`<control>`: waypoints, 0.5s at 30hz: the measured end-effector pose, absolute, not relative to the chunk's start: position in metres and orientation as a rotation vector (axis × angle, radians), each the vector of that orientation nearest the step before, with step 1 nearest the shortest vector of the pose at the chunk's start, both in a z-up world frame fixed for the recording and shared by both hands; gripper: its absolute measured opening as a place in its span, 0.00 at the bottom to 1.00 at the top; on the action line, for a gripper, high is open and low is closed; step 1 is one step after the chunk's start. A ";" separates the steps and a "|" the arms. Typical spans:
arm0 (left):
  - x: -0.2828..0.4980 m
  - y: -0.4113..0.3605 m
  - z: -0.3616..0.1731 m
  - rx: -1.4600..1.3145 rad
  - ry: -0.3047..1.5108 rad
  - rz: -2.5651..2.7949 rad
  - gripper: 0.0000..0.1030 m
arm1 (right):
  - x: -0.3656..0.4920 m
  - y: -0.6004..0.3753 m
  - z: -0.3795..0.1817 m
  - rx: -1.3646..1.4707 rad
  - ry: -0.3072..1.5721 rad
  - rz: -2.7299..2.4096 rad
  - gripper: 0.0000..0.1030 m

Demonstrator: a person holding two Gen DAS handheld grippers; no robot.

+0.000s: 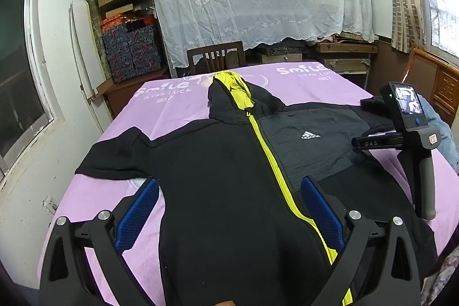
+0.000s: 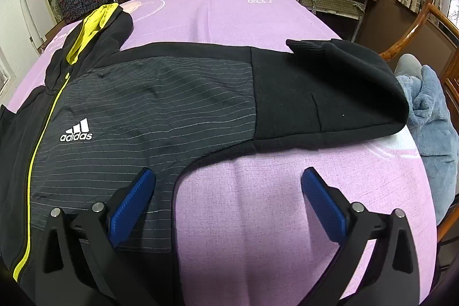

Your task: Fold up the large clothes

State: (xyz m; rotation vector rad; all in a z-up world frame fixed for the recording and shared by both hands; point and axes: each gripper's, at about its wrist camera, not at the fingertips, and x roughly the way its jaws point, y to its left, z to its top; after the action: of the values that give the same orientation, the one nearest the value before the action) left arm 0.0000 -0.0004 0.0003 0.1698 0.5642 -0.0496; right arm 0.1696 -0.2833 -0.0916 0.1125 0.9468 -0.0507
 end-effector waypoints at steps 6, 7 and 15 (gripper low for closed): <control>0.004 -0.010 -0.001 0.176 0.568 -0.059 0.97 | 0.170 -0.283 -0.092 0.111 0.947 -0.051 0.96; 0.004 -0.013 -0.001 0.176 0.572 -0.065 0.97 | 0.170 -0.283 -0.092 0.111 0.947 -0.051 0.96; -0.003 -0.008 -0.008 0.173 0.616 -0.088 0.97 | 0.170 -0.283 -0.091 0.111 0.947 -0.051 0.96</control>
State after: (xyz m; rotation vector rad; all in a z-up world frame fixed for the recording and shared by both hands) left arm -0.0029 -0.0084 -0.0079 0.1731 0.6155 -0.0882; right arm 0.1696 -0.2831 -0.0914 0.1114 0.9467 -0.0514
